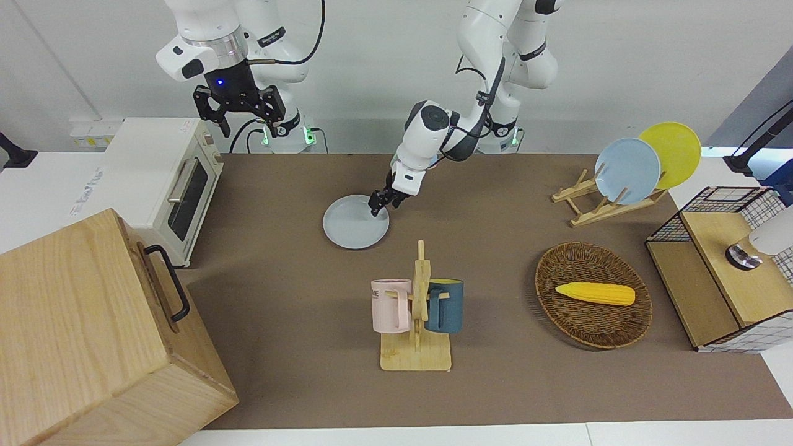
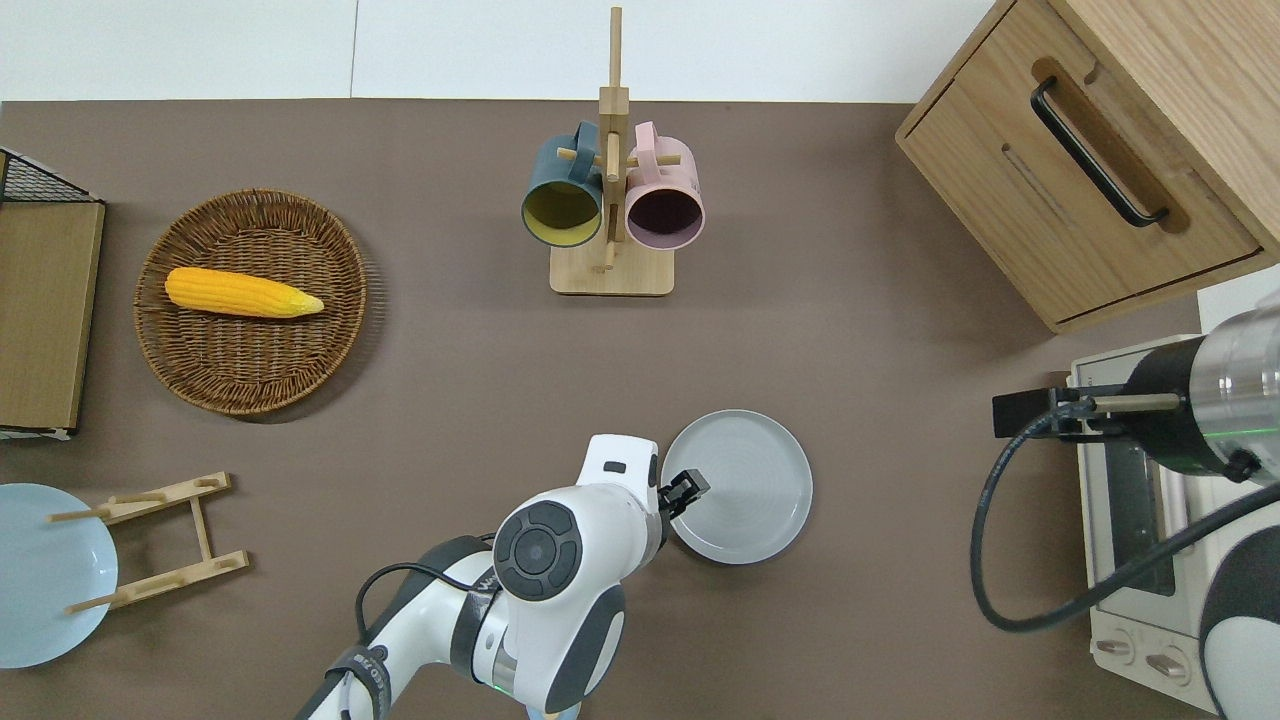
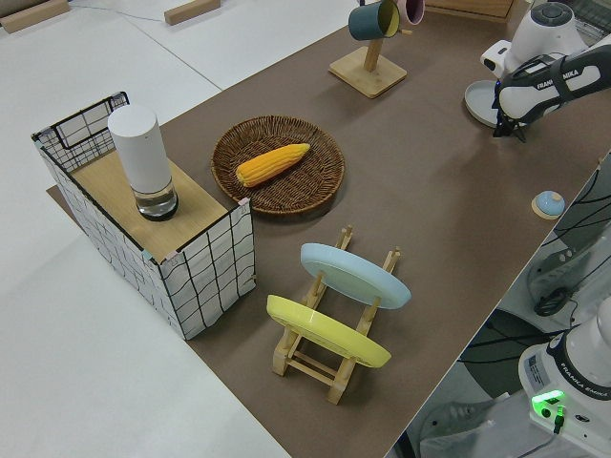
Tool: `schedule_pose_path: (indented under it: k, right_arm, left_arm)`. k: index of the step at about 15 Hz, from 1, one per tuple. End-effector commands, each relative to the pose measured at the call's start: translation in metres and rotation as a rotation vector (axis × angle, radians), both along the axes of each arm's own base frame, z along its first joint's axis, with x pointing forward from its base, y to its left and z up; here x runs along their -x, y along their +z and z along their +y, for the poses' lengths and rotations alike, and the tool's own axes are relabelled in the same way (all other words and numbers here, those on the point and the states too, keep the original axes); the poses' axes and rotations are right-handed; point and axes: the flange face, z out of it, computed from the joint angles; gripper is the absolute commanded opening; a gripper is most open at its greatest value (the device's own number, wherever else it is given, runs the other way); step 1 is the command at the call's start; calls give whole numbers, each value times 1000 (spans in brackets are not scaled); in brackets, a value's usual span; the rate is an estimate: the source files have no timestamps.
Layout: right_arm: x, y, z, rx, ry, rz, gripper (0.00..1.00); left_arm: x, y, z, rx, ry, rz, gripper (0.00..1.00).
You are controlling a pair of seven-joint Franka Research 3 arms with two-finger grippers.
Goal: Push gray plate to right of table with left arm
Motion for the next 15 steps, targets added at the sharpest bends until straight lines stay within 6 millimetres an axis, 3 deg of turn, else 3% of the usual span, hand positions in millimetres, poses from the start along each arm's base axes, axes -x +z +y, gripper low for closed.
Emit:
schedule_pose_path:
  k: [1, 3, 6, 10, 11, 15]
  right_arm:
    - [8, 0, 0, -9, -21, 3, 996]
    - [8, 0, 0, -9, -21, 3, 996]
    - [8, 0, 0, -9, -21, 5, 996]
    - [8, 0, 0, -9, -21, 3, 996]
    - [8, 0, 0, -9, -21, 5, 996]
    - [8, 0, 0, -9, -21, 3, 996]
  left_arm:
    - [-19, 35, 22, -8, 1, 54, 983]
    - [-37, 45, 54, -22, -7, 79, 987]
    - [-68, 76, 107, -25, -109, 155, 991]
    - [-113, 120, 205, -85, -224, 183, 991]
    - [-119, 125, 227, -94, -235, 189, 991]
    - [-131, 141, 287, -154, -291, 179, 991]
